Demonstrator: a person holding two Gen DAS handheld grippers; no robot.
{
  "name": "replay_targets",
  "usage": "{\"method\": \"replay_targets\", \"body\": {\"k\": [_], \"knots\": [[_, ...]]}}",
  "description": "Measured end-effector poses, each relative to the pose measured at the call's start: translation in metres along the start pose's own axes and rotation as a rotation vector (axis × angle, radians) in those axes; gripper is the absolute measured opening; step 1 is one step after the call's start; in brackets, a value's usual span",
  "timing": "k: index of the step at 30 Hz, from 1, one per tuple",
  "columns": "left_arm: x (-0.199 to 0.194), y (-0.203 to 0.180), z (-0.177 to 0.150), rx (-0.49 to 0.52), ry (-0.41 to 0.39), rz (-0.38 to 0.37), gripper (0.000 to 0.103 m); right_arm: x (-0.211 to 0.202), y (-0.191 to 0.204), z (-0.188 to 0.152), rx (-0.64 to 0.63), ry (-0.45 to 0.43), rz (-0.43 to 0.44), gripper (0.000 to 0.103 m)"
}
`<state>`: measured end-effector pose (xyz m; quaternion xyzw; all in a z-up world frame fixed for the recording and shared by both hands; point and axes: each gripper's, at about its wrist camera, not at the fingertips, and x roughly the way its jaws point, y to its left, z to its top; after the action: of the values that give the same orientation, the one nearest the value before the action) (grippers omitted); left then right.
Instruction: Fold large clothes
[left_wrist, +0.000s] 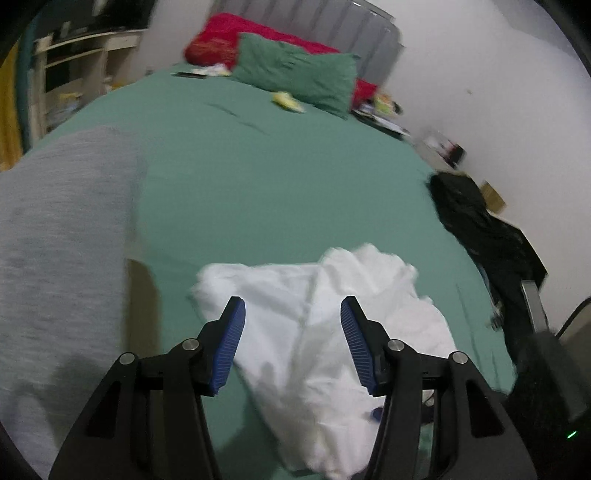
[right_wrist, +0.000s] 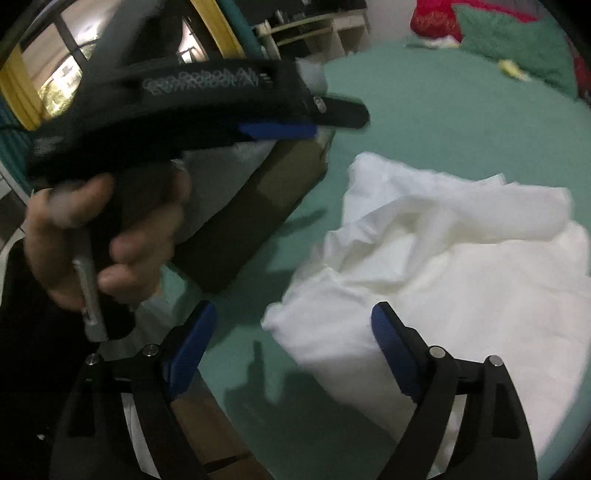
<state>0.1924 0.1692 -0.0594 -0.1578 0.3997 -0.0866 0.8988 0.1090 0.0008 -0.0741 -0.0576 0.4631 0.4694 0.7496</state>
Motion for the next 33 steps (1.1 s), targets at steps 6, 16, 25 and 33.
{"method": "replay_targets", "body": {"k": [6,16,25,33], "knots": [[0.036,-0.04,-0.017,0.135,0.09,-0.059,0.061,-0.063,-0.048,-0.023,0.14,-0.102,-0.131,0.086],[0.097,-0.002,-0.019,0.024,0.156,0.211,0.042,-0.087,-0.147,-0.077,0.509,-0.165,-0.175,0.086],[0.082,0.05,-0.008,-0.26,0.077,0.266,0.042,-0.056,-0.157,-0.088,0.579,-0.208,-0.055,0.086],[0.074,-0.02,-0.009,0.098,0.13,0.155,0.043,-0.041,-0.144,-0.087,0.561,-0.181,-0.022,0.058]]}}
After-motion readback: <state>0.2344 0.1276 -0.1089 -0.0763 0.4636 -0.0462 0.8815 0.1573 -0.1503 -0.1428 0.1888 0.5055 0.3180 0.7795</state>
